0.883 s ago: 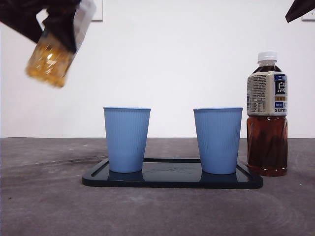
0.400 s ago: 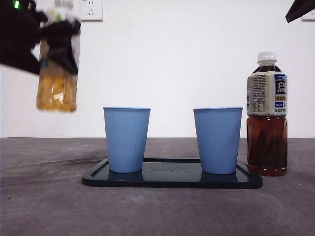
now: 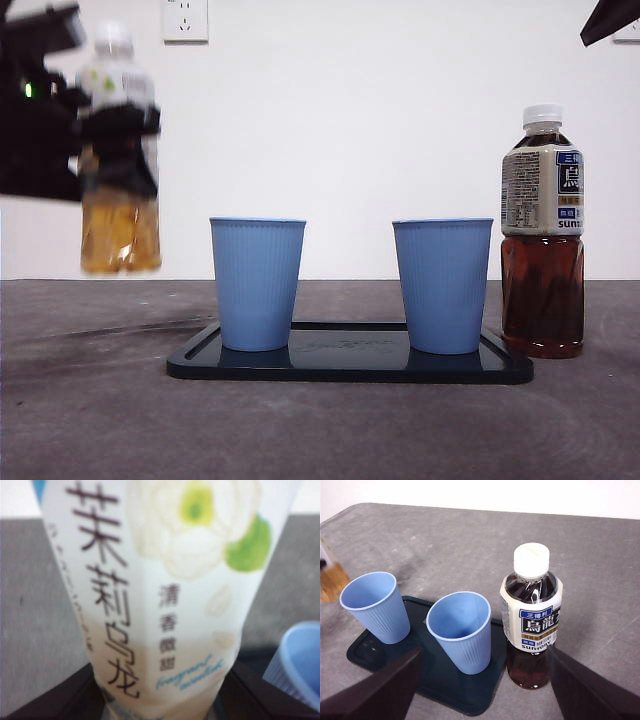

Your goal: Pour the drink into the cup

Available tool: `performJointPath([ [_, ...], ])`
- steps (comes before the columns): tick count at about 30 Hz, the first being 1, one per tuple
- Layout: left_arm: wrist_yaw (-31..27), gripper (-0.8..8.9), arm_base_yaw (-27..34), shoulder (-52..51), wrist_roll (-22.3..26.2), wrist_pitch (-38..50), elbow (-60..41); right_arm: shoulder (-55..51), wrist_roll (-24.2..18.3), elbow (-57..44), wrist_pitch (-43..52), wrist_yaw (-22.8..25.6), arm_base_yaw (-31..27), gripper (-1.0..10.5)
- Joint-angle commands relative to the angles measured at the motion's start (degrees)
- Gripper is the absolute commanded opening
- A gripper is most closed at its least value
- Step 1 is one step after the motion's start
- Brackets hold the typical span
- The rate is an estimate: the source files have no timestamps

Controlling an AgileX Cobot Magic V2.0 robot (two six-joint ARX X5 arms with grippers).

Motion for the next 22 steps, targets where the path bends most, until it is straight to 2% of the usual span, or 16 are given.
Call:
performJointPath([
  [1, -0.1, 2.44, -0.1, 3.1, 0.1, 4.4, 0.5, 0.2, -0.5, 0.5, 0.5, 0.1, 0.3, 3.9],
  [9, -0.1, 2.44, 0.3, 10.5, 0.2, 11.1, 0.5, 0.2, -0.5, 0.5, 0.4, 0.2, 0.3, 3.9],
  [22, -0.1, 2.49, 0.3, 14.8, 0.1, 12.1, 0.5, 0.3, -0.7, 0.5, 0.5, 0.4, 0.3, 3.9],
])
